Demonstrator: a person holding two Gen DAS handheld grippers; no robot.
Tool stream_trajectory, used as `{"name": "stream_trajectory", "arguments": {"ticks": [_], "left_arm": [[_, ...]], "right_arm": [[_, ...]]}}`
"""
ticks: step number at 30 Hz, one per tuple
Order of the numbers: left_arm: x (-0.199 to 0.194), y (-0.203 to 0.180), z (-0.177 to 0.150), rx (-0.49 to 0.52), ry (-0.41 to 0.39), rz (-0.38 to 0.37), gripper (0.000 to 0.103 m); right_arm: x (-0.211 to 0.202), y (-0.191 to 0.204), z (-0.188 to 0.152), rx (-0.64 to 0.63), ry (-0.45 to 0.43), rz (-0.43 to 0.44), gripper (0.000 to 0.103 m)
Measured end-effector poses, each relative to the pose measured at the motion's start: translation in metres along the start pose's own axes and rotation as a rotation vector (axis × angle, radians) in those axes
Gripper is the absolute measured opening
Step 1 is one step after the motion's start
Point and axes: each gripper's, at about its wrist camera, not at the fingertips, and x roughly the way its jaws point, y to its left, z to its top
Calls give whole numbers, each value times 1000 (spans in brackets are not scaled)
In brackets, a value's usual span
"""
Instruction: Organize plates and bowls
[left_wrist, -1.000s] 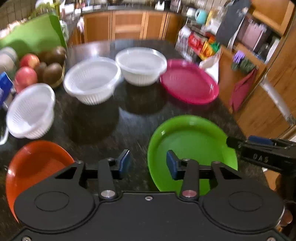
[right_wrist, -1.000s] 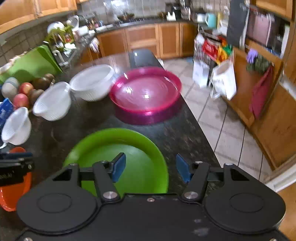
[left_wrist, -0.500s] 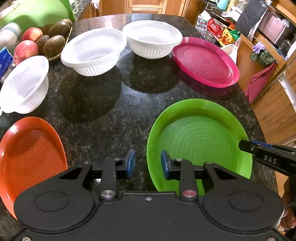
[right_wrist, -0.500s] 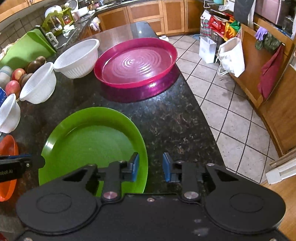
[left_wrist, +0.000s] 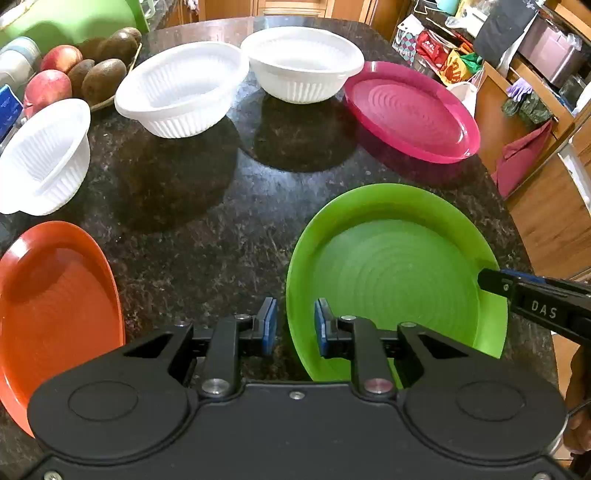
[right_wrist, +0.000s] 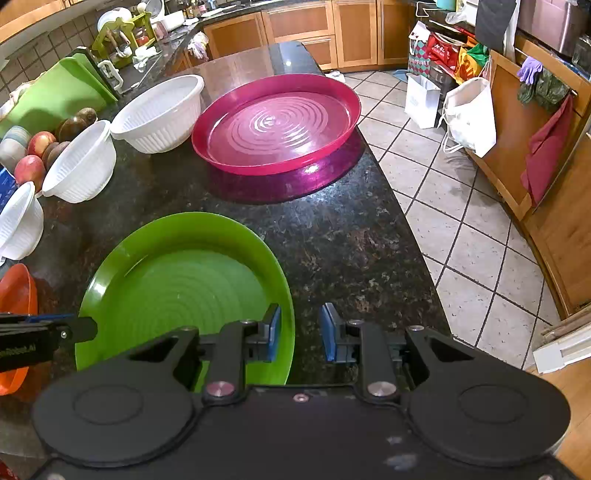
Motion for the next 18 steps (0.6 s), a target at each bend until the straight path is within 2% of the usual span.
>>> {"name": "stream_trajectory", "arguments": {"ticks": [5,11,14,18], "left_arm": [[6,0,-1,-8,23,-1,29],[11,-2,-3,-10,30,-17,29],[11,-2,-3,-17,29,-25,24],[10,0,-3,-18,27,-34,21]], "right_arm": [[-1,3,-1,-6,-6,-12,25],[-3,6,-3,-14,-4,-10,19],[-4,7,-3,-22,1,-4,13],[-4,10,-4,-31,-1,-15,13]]}}
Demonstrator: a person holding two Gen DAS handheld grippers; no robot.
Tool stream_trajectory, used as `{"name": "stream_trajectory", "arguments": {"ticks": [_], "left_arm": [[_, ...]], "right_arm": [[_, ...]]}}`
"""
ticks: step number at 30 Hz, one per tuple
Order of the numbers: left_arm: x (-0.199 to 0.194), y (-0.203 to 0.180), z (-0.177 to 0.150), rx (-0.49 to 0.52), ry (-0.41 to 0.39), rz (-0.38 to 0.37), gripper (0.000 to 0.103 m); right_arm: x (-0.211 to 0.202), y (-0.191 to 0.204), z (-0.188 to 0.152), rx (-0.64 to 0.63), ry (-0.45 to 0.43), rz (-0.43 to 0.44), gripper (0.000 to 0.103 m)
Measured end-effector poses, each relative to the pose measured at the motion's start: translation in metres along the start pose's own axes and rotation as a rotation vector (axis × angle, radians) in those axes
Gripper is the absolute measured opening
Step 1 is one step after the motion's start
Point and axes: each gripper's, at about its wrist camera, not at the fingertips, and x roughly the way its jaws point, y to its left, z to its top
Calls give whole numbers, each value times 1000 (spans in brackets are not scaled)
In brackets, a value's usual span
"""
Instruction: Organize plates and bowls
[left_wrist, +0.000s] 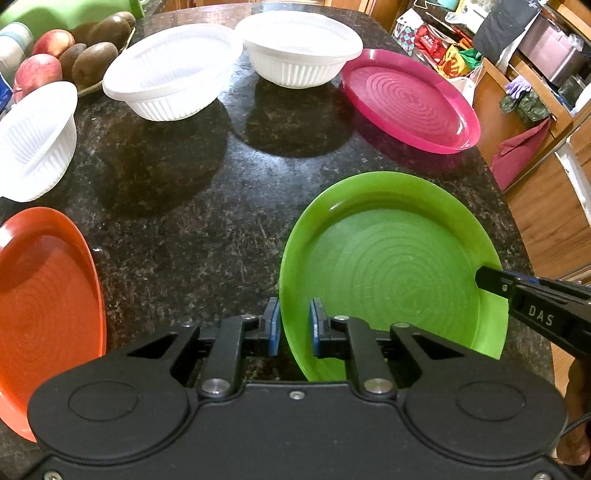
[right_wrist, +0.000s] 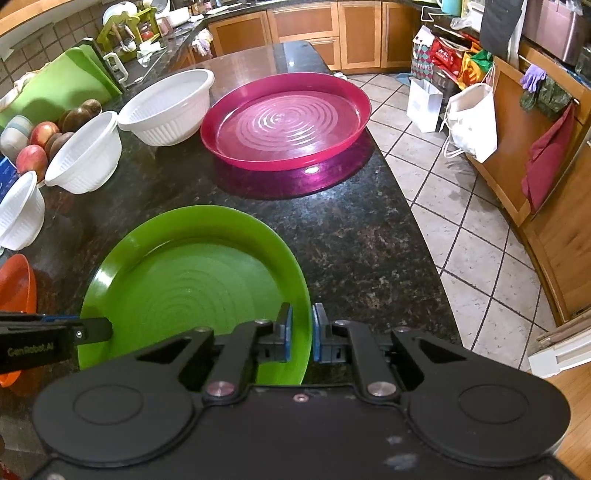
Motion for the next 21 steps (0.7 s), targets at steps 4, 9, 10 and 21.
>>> {"name": "stream_trajectory", "arguments": {"ticks": [4,9,10,21], "left_arm": [[-2,3,-2,-2,3,-15,21],[-10,6,-5,9,-14,-18,21],[-12,6,-4,14,-19,-15,21],[-24,26,-10,5,-38,1,21]], "right_arm": [[-1,2,0,-2,7,-5,13],[-5,6,-3,-6,4,-7,13],[-6,7,-4,-7,4,-6,13],[-15,30,-7,-32,-14,9,13]]}}
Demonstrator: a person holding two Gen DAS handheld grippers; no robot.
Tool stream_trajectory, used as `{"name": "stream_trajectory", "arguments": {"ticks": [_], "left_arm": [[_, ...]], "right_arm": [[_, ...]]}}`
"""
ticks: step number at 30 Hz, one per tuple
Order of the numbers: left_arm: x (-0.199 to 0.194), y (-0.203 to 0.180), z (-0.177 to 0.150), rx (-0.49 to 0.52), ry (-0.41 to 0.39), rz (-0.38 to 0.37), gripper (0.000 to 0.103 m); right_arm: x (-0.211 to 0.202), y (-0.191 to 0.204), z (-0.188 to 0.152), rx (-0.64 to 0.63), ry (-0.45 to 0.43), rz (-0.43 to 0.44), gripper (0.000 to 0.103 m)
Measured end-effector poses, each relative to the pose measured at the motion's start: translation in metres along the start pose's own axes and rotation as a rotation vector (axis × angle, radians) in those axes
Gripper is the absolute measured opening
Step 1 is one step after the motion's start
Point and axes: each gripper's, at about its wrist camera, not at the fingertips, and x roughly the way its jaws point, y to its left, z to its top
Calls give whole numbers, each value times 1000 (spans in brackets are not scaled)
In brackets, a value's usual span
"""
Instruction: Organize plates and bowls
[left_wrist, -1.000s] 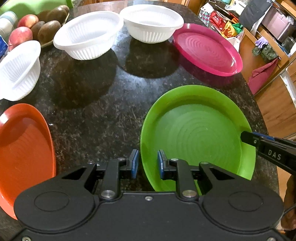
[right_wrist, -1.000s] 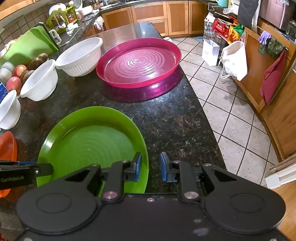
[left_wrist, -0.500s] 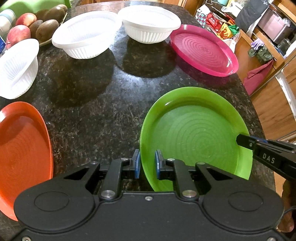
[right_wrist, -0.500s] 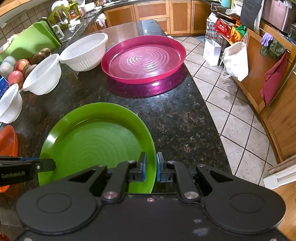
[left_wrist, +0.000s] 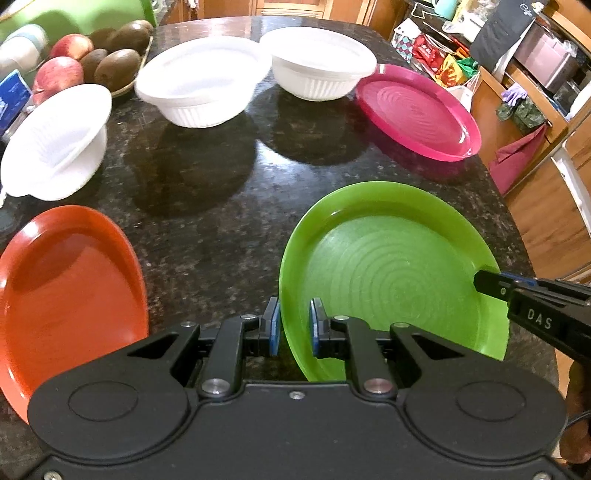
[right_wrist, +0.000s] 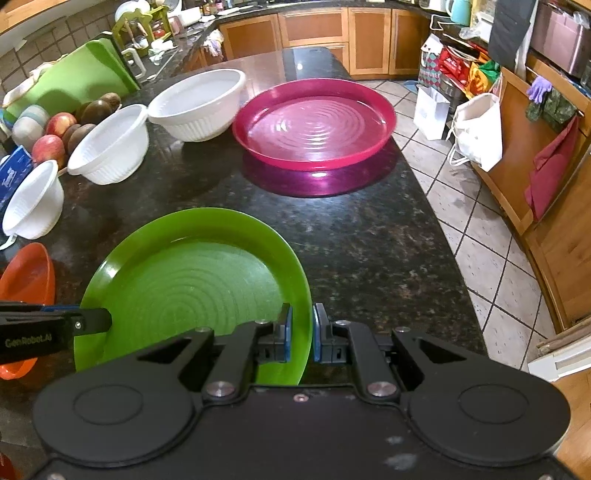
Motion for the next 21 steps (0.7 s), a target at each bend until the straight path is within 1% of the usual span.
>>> {"name": "stream_trajectory", "arguments": {"ticks": [11,21], "left_arm": [[-23,35,-7,-39,-50,34,21],[-42,73,-16,-84,-88,64,21]], "right_arm": [[-6,38,5,-58,-19,38,13],[-16,81,7,-117,-43,78,14]]}}
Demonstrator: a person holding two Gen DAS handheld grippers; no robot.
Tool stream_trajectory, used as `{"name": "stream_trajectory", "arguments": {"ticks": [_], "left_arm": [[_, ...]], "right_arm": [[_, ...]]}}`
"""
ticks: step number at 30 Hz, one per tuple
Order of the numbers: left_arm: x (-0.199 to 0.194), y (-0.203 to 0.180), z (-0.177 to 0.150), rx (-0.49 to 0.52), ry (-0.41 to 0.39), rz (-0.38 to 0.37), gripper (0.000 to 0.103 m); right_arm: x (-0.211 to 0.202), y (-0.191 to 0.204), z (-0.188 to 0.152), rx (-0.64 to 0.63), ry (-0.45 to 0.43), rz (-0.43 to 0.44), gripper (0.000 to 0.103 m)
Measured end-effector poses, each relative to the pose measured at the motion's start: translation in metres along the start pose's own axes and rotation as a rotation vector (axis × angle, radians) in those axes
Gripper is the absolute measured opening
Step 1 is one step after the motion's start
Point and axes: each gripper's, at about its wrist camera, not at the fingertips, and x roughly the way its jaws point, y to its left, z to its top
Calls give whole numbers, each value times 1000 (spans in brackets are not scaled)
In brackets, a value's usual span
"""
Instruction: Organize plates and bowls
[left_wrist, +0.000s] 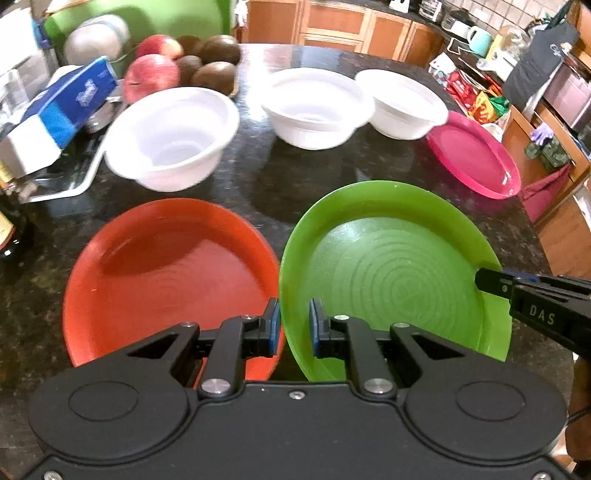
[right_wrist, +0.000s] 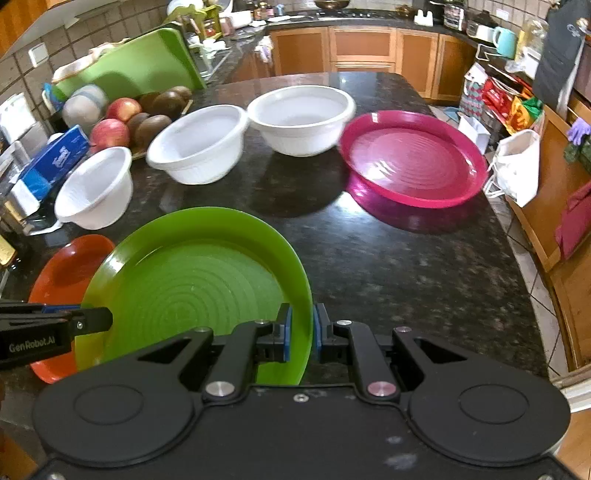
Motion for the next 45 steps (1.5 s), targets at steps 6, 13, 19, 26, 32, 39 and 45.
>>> {"name": "stream_trajectory", "arguments": {"ticks": [6,13,19,26,32,39,45], "left_arm": [[-5,30,-4,-36,-5,14,21],[-13,66,-11,-73,-15,39,22],[-15,100,-16,-106,-20,61,22],[-16,129,-18,-111,-20,76,22],[-14,142,-19,-91,-12,69,22],[-13,148,-21,-73,-2,46,22],[-12,148,-21,-64,-3,41,22]], "right_arm": [[-3,34,0,-36,-5,21,15],[1,74,0,-73,0,50,15],[7,110,4,-107,1,73,15],[16,143,7,-118,10,81,15],[26,156,6,-113,29,63,15],[30,160,4,-99,42,37,15],[32,161,5,-90,43,33,16]]}}
